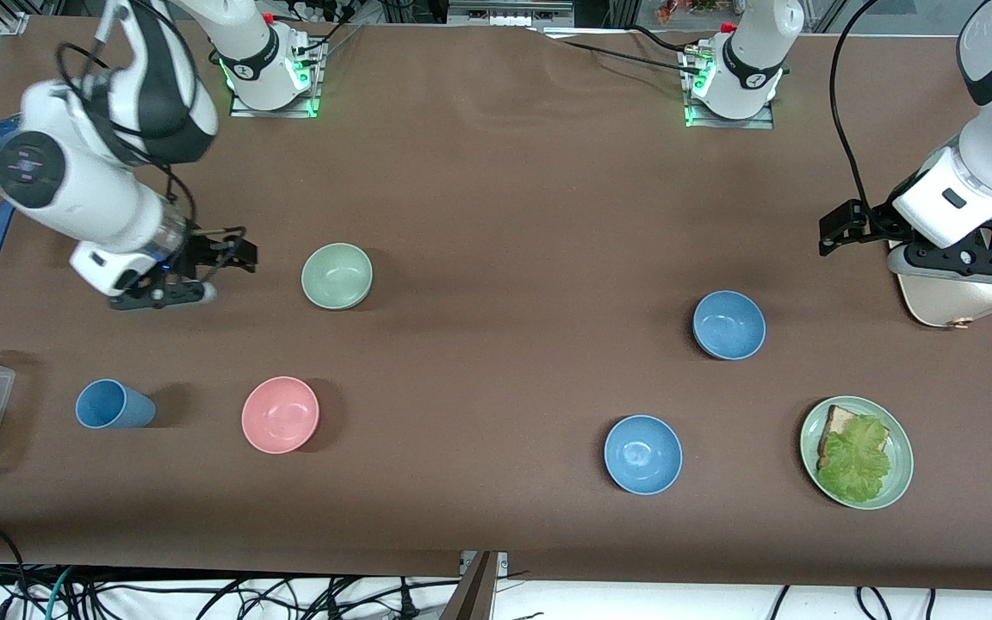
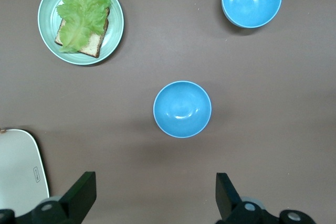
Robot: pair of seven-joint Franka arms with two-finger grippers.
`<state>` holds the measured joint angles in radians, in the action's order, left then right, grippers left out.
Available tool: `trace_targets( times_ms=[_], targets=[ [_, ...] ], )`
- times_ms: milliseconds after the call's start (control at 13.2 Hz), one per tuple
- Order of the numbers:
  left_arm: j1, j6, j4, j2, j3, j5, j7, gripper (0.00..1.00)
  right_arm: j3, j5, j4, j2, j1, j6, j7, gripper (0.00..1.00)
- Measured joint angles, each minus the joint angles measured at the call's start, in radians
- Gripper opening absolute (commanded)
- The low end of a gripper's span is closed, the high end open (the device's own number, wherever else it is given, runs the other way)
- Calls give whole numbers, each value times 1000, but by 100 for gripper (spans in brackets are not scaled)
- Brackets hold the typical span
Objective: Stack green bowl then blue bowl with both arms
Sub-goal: 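Reach the right gripper down to the rim of the pale green bowl, then grasp the green bowl rim and slide it toward the table middle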
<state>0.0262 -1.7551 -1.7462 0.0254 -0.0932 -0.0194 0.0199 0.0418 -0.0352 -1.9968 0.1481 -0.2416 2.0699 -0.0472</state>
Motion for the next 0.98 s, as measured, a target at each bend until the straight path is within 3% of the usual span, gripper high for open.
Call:
trace_targets(
  times_ms=[530,984],
  targets=[
    [0,6,0,0,0,0,0,100,-38,0,-252,96,-49,404,-103,97],
    [0,6,0,0,0,0,0,100,-57,0,-304,116,-49,463,-154,63]
  ],
)
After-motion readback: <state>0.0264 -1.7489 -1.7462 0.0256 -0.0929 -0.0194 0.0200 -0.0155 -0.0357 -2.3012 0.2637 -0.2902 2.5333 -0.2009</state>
